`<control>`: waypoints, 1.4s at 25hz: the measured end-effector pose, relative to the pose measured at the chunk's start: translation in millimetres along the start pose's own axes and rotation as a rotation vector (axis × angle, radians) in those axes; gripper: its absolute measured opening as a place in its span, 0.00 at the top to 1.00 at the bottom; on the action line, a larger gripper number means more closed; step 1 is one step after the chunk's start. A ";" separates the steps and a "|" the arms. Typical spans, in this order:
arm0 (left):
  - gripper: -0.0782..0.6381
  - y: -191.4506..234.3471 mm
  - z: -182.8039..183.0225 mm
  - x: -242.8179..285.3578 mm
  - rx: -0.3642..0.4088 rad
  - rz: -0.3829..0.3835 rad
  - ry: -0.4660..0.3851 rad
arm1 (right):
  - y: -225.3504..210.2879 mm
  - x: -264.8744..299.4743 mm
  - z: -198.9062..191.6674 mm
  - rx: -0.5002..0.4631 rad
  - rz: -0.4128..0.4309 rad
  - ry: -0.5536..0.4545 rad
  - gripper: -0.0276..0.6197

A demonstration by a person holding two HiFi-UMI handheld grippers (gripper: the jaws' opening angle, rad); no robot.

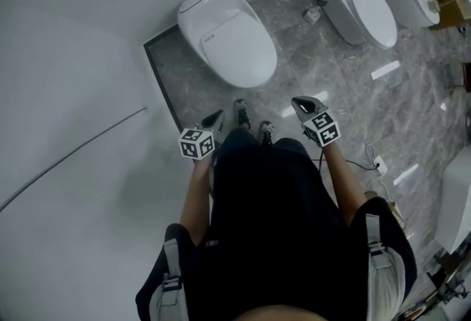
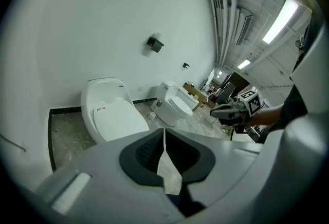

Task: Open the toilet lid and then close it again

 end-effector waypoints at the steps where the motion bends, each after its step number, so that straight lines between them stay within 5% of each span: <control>1: 0.86 6.4 0.7 3.3 -0.007 -0.007 0.010 | 0.5 3.0 0.7 0.008 0.003 0.008 0.94; 6: 0.86 38.8 13.1 25.2 -0.029 -0.061 0.046 | -5.2 25.6 15.6 0.036 -0.024 0.049 0.91; 22: 0.86 115.0 83.4 84.1 0.071 -0.212 0.123 | -29.3 83.6 59.3 0.078 -0.161 0.067 0.89; 35: 0.86 129.4 69.5 103.3 -0.006 -0.216 0.182 | -38.1 95.7 44.4 0.115 -0.159 0.126 0.88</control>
Point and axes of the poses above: the fingertips, and each gripper's own axes: x forward along the fingers, y to its left, z out of its top, the point moved 6 cm from there along -x, backward along the fingers, and after that the axes turned 3 degrees about x, right-handed, at the moved point
